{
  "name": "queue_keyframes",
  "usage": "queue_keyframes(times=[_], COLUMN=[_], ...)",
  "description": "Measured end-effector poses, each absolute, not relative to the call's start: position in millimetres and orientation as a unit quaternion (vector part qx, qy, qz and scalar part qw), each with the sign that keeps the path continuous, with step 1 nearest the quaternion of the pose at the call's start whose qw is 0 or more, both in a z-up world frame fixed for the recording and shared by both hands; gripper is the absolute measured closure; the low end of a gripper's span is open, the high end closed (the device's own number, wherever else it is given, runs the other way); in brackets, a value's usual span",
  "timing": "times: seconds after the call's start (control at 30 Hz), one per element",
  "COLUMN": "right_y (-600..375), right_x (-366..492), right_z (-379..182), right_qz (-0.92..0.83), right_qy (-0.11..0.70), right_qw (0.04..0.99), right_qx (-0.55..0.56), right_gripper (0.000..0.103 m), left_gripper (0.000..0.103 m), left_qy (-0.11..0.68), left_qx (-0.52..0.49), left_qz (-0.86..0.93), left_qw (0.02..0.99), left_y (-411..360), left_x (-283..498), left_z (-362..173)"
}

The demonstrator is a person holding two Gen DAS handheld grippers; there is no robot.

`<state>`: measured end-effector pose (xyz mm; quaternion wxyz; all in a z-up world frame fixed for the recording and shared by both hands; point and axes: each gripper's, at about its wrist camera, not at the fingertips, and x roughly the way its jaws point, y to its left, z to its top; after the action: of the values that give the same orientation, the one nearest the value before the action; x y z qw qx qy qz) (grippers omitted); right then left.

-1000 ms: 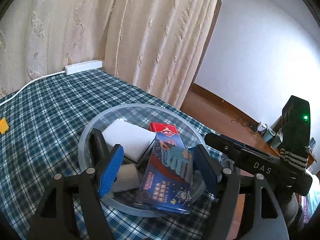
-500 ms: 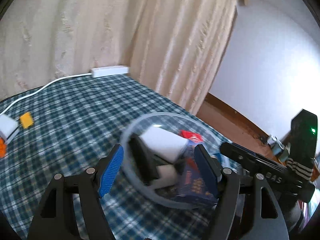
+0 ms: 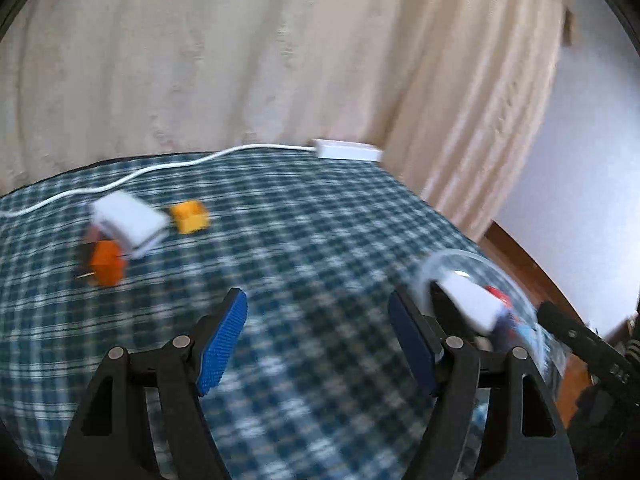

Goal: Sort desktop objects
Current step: 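Withdraw both grippers and move the left toward the dark red cylinder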

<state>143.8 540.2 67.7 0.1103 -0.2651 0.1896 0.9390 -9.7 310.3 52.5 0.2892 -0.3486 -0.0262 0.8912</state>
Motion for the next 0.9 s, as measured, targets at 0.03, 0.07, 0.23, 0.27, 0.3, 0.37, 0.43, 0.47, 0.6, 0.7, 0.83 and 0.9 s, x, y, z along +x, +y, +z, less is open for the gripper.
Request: queue_keyframes(times=[0.03, 0.07, 0.23, 0.27, 0.3, 0.37, 0.43, 0.47, 0.6, 0.7, 0.83, 0.9], right_y=[535, 530, 501, 495, 487, 473, 462, 457, 437, 423, 413, 409], right_x=[140, 136, 113, 108, 101, 90, 80, 75, 57, 45, 34, 28], right_z=[69, 71, 77, 78, 78, 78, 77, 76, 68, 61, 54, 51], right_qz=[0.94, 0.941, 0.946, 0.946, 0.947, 0.947, 0.946, 0.945, 0.94, 0.937, 0.933, 0.931], right_qy=[0.187, 0.184, 0.171, 0.168, 0.164, 0.157, 0.153, 0.152, 0.147, 0.141, 0.136, 0.135], right_qw=[0.105, 0.1, 0.066, 0.059, 0.049, 0.031, 0.017, 0.009, -0.015, -0.027, -0.037, -0.041], right_qx=[-0.265, -0.265, -0.267, -0.269, -0.273, -0.278, -0.285, -0.289, -0.308, -0.319, -0.331, -0.337], right_gripper=[0.046, 0.044, 0.041, 0.041, 0.041, 0.041, 0.041, 0.041, 0.04, 0.04, 0.04, 0.04], left_gripper=[0.027, 0.027, 0.027, 0.027, 0.027, 0.027, 0.027, 0.027, 0.027, 0.027, 0.027, 0.027], left_qy=[-0.032, -0.035, -0.033, -0.036, -0.041, -0.049, -0.051, -0.052, -0.044, -0.044, -0.045, -0.042], left_qx=[-0.35, -0.35, -0.349, -0.35, -0.352, -0.353, -0.354, -0.355, -0.365, -0.376, -0.391, -0.395], left_qz=[0.895, 0.897, 0.913, 0.915, 0.916, 0.919, 0.921, 0.922, 0.922, 0.918, 0.913, 0.911], left_qw=[0.276, 0.266, 0.207, 0.199, 0.189, 0.169, 0.151, 0.145, 0.125, 0.116, 0.108, 0.105], left_y=[299, 290, 243, 235, 226, 207, 194, 189, 177, 172, 169, 169], left_x=[-17, -23, -49, -54, -60, -73, -83, -88, -108, -122, -139, -146], left_z=[51, 51, 45, 44, 43, 41, 39, 38, 30, 21, 10, 8])
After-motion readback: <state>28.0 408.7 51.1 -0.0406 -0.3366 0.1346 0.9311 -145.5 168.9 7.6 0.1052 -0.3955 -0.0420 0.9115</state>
